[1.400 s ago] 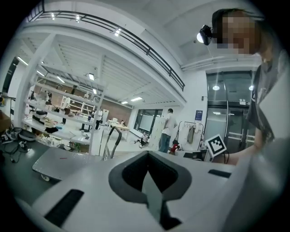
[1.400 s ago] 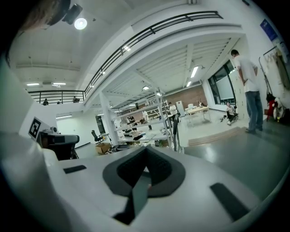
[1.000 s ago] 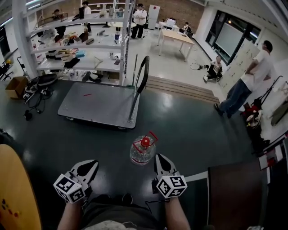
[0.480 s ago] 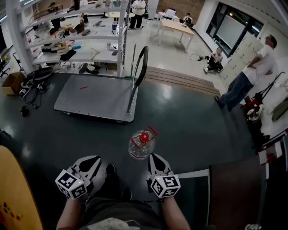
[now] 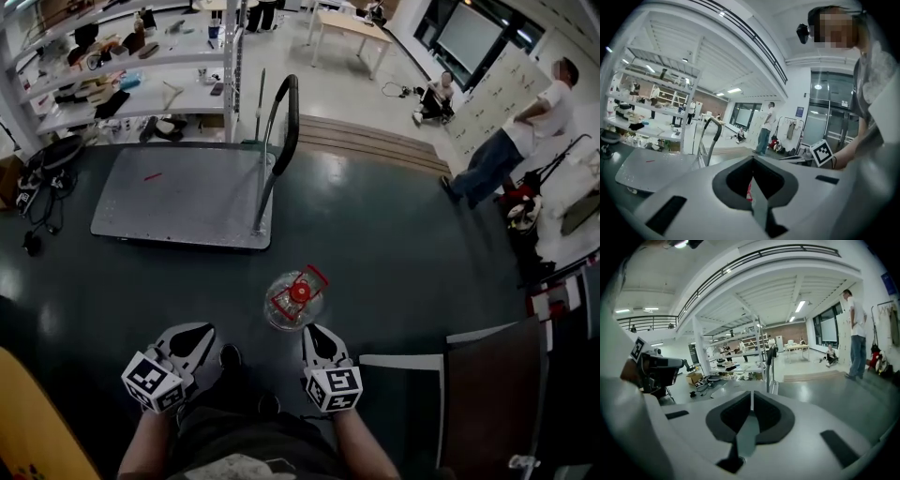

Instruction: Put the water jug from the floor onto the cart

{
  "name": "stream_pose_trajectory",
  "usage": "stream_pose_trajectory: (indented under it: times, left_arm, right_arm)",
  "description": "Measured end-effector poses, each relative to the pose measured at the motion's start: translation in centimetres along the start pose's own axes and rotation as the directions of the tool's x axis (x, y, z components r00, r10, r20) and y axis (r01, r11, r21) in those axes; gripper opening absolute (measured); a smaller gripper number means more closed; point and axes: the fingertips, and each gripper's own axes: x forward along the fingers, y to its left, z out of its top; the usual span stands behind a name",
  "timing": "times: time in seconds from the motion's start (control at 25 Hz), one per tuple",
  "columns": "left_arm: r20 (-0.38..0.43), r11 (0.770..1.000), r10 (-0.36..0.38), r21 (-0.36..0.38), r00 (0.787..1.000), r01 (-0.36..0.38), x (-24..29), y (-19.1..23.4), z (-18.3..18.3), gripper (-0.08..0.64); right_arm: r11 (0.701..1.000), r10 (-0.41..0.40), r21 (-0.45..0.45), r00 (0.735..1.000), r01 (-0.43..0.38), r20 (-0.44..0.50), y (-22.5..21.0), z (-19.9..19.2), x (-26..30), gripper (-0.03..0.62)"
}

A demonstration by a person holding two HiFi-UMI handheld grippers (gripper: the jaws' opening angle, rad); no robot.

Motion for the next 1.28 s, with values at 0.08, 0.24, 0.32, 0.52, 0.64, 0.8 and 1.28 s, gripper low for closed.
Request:
stream_pose_trajectory:
  times: [0.08,0.24,0.32,0.52,0.64,0.8,1.28]
  left_arm:
    - [-0.030,0.999,-0.039,0.031,0.999,0.040,1.1,1.6,-1.0,0.008]
    - [-0.072,0.997,-0.077,0.016,0.994,0.078,3.0,4.4,-1.8,0.008]
    - [-0.084,0.996,-0.091,0.014,0.992,0.093,4.4,5.6,-2.2,0.008]
    - [-0.131,0.990,-0.140,-0.020,0.982,0.138,7.2,8.7,-3.7,0.008]
    - [-0.171,0.987,-0.159,-0.024,0.972,0.157,8.4,10.2,-4.5,0.008]
    - [-0.211,0.986,-0.167,-0.036,0.963,0.163,9.3,11.7,-5.7,0.008]
    - [-0.310,0.989,-0.103,-0.137,0.945,0.063,11.6,11.1,-11.7,0.008]
  right_arm:
    - [1.000,-0.005,0.000,1.000,0.005,-0.020,0.3,-0.2,1.9,-0.006]
    - [1.000,-0.007,-0.024,0.996,0.005,-0.084,0.8,-0.9,5.8,0.002]
    - [0.999,-0.032,-0.026,0.992,0.029,-0.123,0.0,-1.8,7.6,0.015]
    - [0.996,-0.092,-0.029,0.969,0.088,-0.229,-1.8,-4.6,10.6,0.059]
    - [0.994,-0.105,-0.054,0.951,0.093,-0.292,-2.2,-6.7,11.7,0.089]
    - [0.996,-0.084,-0.064,0.928,0.065,-0.364,-1.7,-9.6,13.1,0.128]
    - [0.990,0.007,-0.112,0.833,-0.083,-0.553,-3.7,-18.7,16.6,0.143]
